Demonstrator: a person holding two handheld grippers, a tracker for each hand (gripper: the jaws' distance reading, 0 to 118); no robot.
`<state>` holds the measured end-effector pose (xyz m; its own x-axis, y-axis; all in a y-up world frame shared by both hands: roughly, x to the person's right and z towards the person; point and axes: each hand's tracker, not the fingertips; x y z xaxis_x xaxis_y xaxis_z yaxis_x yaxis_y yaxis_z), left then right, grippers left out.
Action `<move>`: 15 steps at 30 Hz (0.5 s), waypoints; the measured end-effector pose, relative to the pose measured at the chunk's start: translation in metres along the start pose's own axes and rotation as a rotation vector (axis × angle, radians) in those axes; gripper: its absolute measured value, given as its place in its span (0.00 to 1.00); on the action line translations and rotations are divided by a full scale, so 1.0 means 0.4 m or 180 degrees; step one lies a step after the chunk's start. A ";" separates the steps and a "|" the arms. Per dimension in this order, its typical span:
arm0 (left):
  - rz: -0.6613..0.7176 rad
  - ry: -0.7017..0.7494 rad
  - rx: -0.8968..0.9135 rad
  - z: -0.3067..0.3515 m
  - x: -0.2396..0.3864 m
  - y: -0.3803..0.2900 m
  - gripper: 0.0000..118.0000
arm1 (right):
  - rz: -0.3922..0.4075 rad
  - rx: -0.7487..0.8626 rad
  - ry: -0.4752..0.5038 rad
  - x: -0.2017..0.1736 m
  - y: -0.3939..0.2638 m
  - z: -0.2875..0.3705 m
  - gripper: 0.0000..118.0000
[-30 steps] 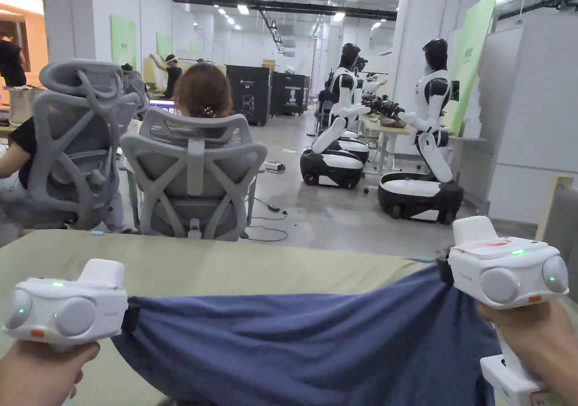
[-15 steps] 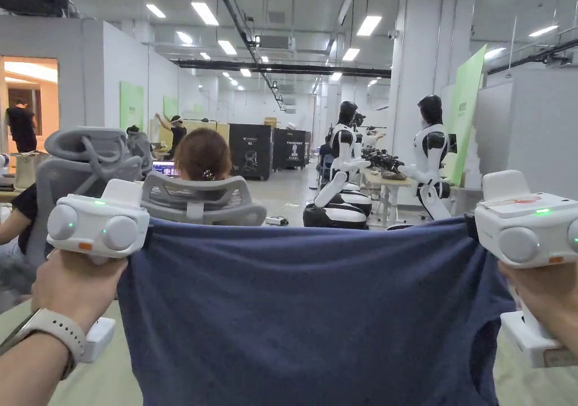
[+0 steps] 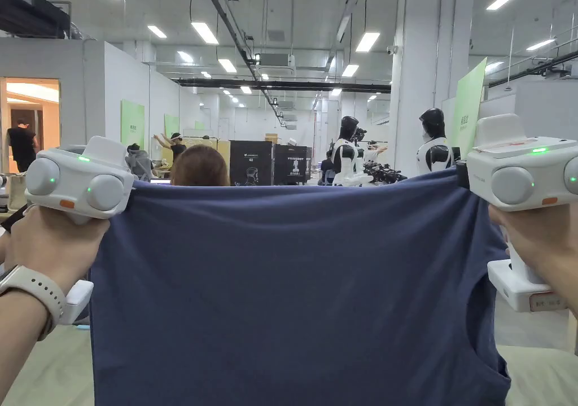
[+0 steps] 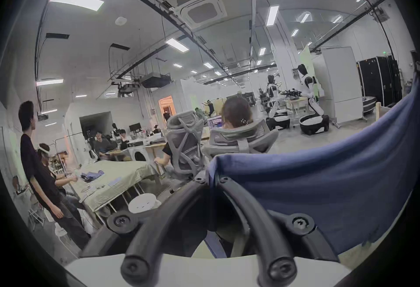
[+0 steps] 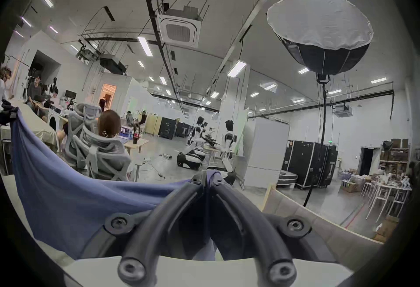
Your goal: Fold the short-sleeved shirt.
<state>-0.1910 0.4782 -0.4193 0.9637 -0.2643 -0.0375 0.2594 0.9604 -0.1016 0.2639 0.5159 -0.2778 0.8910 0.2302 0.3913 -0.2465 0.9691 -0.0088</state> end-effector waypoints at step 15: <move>0.0093 -0.0177 -0.0513 0.004 0.060 -0.288 0.01 | -0.0073 -0.0420 0.0074 -0.035 -0.279 0.028 0.02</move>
<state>-0.1976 0.3614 -0.4069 0.9739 -0.2268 0.0119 0.2221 0.9398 -0.2596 0.2747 0.4036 -0.2720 0.9048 0.2084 0.3713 -0.1750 0.9770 -0.1218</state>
